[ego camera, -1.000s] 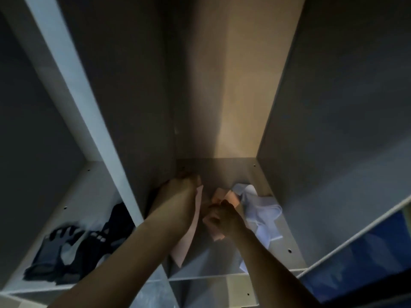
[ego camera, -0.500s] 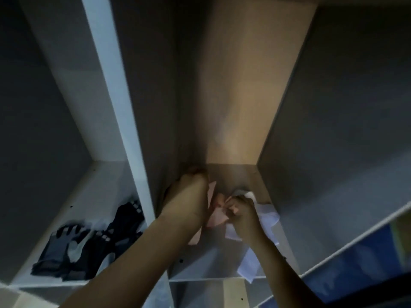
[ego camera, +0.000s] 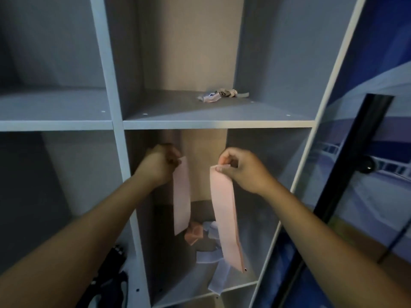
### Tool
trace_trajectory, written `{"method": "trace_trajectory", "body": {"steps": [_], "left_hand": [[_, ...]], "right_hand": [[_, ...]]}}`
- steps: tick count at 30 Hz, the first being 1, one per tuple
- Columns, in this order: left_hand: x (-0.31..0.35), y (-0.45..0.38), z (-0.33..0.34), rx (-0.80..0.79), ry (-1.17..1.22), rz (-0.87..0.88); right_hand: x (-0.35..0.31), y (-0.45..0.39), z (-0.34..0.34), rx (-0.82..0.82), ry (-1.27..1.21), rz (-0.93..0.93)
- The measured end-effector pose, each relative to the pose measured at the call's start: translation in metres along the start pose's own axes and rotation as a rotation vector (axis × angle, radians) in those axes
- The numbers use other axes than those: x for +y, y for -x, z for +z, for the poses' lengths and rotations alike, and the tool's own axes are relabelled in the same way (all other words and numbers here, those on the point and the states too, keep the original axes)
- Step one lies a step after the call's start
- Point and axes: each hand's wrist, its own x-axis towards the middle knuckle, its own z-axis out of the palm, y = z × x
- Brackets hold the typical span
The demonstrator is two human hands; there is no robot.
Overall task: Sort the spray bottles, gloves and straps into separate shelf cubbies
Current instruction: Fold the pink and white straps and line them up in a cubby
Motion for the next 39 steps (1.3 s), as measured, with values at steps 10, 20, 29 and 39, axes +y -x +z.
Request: {"method": "trace_trajectory", "body": {"steps": [10, 20, 29, 39], "left_hand": [[0.034, 0.009, -0.022, 0.028, 0.305, 0.024], [0.052, 0.022, -0.028, -0.163, 0.33, 0.198], [0.048, 0.031, -0.024, -0.276, 0.584, 0.165], [0.037, 0.03, -0.028, -0.259, 0.522, 0.156]], "right_hand": [[-0.032, 0.027, -0.05, -0.051, -0.112, -0.056], [-0.067, 0.027, -0.027, 0.017, -0.066, -0.159], [-0.062, 0.017, -0.004, 0.162, -0.056, -0.096], [-0.056, 0.013, 0.016, 0.241, 0.005, -0.147]]}}
